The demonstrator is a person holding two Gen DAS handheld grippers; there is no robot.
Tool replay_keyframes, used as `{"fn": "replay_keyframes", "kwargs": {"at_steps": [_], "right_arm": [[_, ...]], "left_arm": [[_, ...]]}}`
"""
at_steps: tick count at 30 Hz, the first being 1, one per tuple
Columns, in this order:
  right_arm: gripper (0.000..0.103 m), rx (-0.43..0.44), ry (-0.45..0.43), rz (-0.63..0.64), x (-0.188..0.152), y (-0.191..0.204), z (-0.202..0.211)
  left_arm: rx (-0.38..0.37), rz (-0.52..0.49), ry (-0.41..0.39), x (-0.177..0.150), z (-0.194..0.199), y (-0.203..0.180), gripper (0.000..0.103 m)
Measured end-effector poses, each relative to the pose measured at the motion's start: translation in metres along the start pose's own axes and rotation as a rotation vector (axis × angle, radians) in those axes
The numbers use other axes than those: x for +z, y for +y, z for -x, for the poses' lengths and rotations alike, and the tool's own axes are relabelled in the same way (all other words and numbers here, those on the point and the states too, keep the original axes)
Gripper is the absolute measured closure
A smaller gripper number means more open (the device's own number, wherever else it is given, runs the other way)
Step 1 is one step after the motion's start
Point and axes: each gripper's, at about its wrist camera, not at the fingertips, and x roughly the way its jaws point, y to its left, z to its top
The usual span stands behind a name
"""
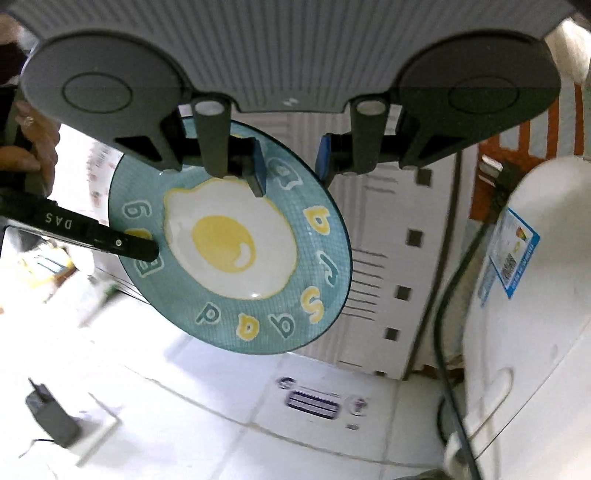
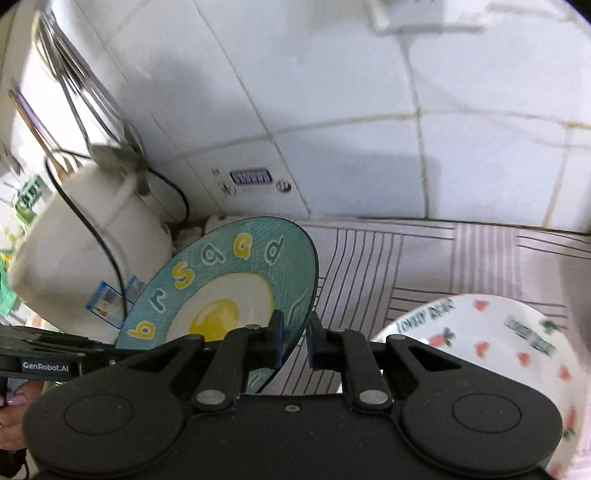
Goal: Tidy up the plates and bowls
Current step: 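Carry the blue plate with both grippers and lower it onto the bunny plate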
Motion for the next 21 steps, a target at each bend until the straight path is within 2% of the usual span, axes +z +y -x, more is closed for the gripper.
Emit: {"fn": "replay_keyframes", "kwargs": {"at_steps": [4, 9, 15, 21], "right_arm": [[0.086, -0.014, -0.069, -0.084, -0.009, -0.003, 0.046], [0.086, -0.066, -0.141, -0.130, -0.027, -0.012, 0.089], [0.085, -0.150, -0.158, -0.212, -0.053, -0.035, 0.115], [0.084, -0.207, -0.151, -0.301, -0.077, -0.060, 0.122]], "left_arm": [[-0.043, -0.026, 0.022, -0.001, 0.016, -0.024, 0.077], [-0.090, -0.092, 0.061, 0.001, 0.021, -0.056, 0.077], [-0.116, -0.210, 0.127, 0.001, -0.006, -0.100, 0.076], [-0.134, -0.269, 0.206, 0.001, -0.038, -0.126, 0.076]]}}
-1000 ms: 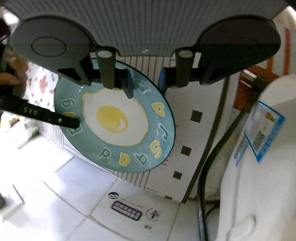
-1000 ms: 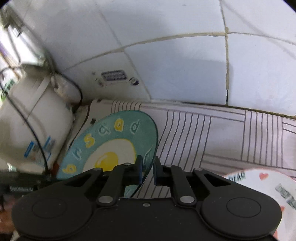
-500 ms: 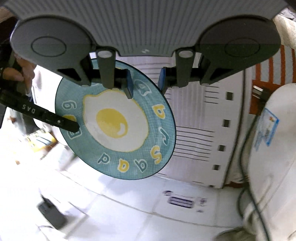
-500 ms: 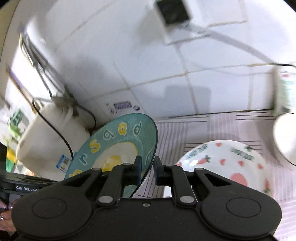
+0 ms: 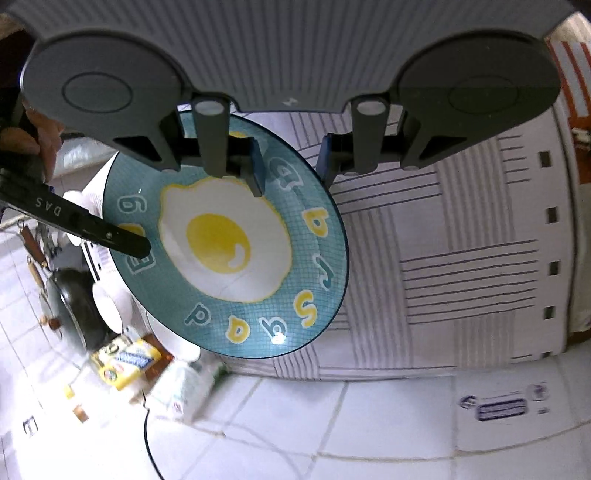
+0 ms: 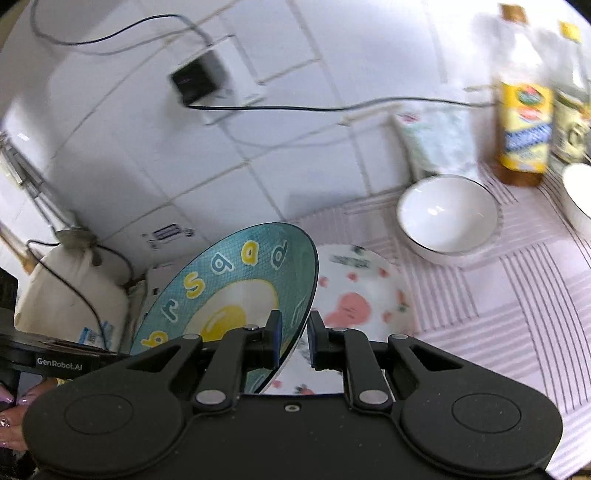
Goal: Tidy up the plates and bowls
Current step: 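Carry the blue plate with both grippers and lower it onto the bunny plate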
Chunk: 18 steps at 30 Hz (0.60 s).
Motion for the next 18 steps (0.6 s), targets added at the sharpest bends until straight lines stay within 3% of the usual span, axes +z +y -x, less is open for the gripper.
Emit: {"fn": "replay_keyframes", "kwargs": {"at_steps": [10, 18], "right_arm": [[0.084, -0.053, 0.027, -0.083, -0.013, -0.037, -0.009], [0.084, -0.088, 0.068, -0.075, -0.012, -0.043, -0.021]], "left_arm": [[-0.002, -0.040, 0.112, 0.019, -0.046, -0.015, 0.076], [0.018, -0.044, 0.161, 0.028, -0.065, -0.019, 0.076]]}}
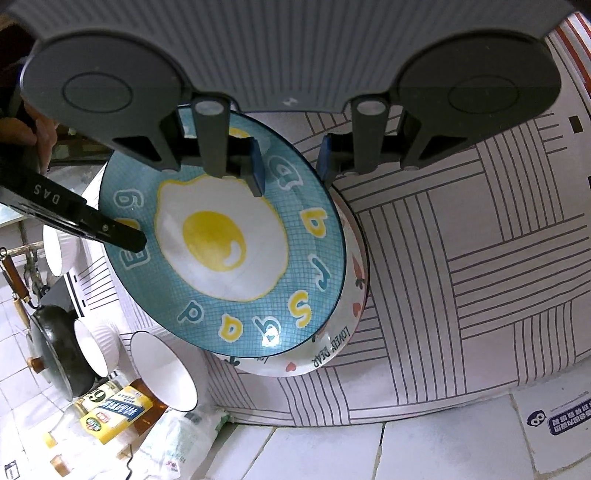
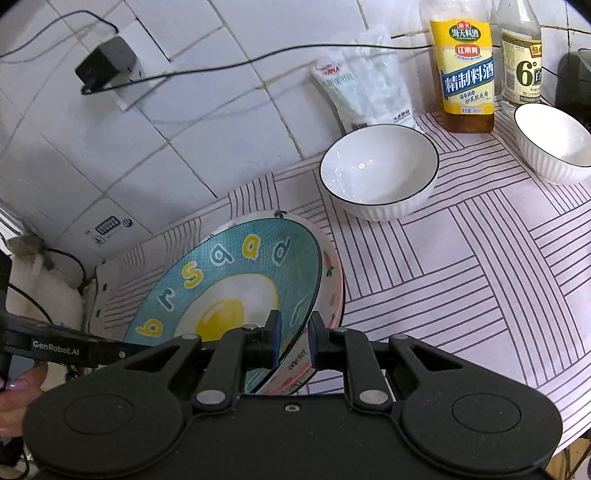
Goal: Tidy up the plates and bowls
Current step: 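Carry the blue plate with both grippers and lower it onto the bunny plate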
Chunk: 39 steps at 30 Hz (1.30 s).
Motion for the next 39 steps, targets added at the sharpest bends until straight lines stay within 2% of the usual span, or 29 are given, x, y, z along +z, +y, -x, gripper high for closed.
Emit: {"fn": "replay_keyframes", "kwargs": {"at_steps": [16, 22, 26, 29, 35, 39], "right_arm": [[0.083, -0.029, 0.063, 0.038, 0.008, 0.004, -0.021], [0.082, -0.091, 0.084, 0.110, 0.012, 0.019, -0.025], [0.075, -0.153, 0.091, 0.191, 0.006, 0.033, -0.029], [0.074, -0.160, 0.095, 0.214, 0.005, 0.037, -0.028], [0.070, -0.220, 0.095, 0.302, 0.001, 0.048, -0.032], [0.069, -0.249, 0.096, 0.314, -0.002, 0.046, -0.036]], "left_arm": [[0.049, 0.005, 0.040, 0.012, -0.017, 0.001, 0.075], [0.054, 0.034, 0.068, 0.016, -0.020, 0.003, 0.074], [0.084, 0.037, 0.077, 0.017, -0.023, -0.001, 0.074], [0.090, 0.064, 0.083, 0.017, -0.024, 0.003, 0.074], [0.127, 0.047, 0.091, 0.017, -0.028, -0.001, 0.074], [0.135, 0.044, 0.098, 0.013, -0.032, -0.005, 0.075]]}}
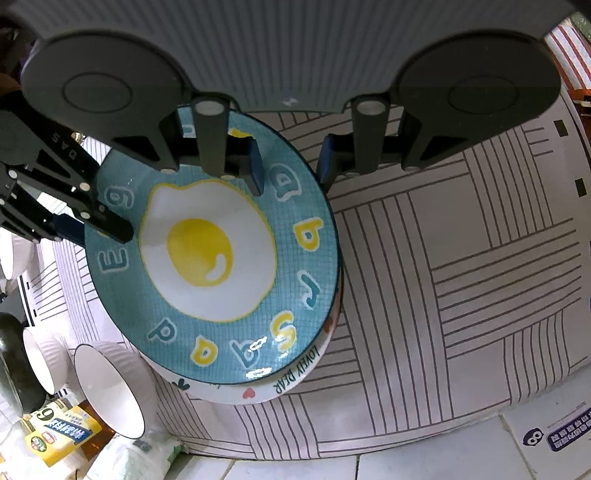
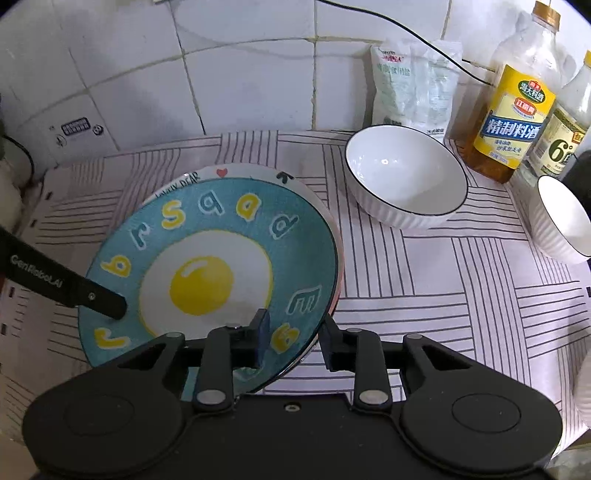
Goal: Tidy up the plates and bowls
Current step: 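Carry the blue plate with both grippers and lower it onto the bunny plate, then open both grippers and pull them back from the plate stack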
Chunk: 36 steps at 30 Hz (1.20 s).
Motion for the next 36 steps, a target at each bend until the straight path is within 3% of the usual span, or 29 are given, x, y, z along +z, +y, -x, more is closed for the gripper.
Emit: {"fn": "replay_keyframes", "kwargs": {"at_steps": [11, 17, 28, 33, 36], "right_arm": [[0.067, -0.095, -0.053, 0.078, -0.006, 0.015, 0.000], [0.067, -0.042, -0.117, 0.030, -0.011, 0.012, 0.016], [0.066, 0.093, -0.201, 0.028, -0.018, 0.006, 0.095], [0.057, 0.168, -0.233, 0.056, -0.026, -0.004, 0.128], [0.054, 0.212, -0.247, 0.073, -0.033, -0.017, 0.147]], "left_arm": [[0.030, -0.025, -0.032, -0.009, 0.011, -0.011, 0.077], [0.019, -0.041, -0.059, -0.023, 0.026, -0.019, 0.077], [0.066, -0.135, -0.089, -0.058, 0.083, -0.055, 0.072], [0.087, -0.138, -0.105, -0.071, 0.105, -0.073, 0.064], [0.081, -0.162, -0.155, -0.083, 0.115, -0.088, 0.062]]}}
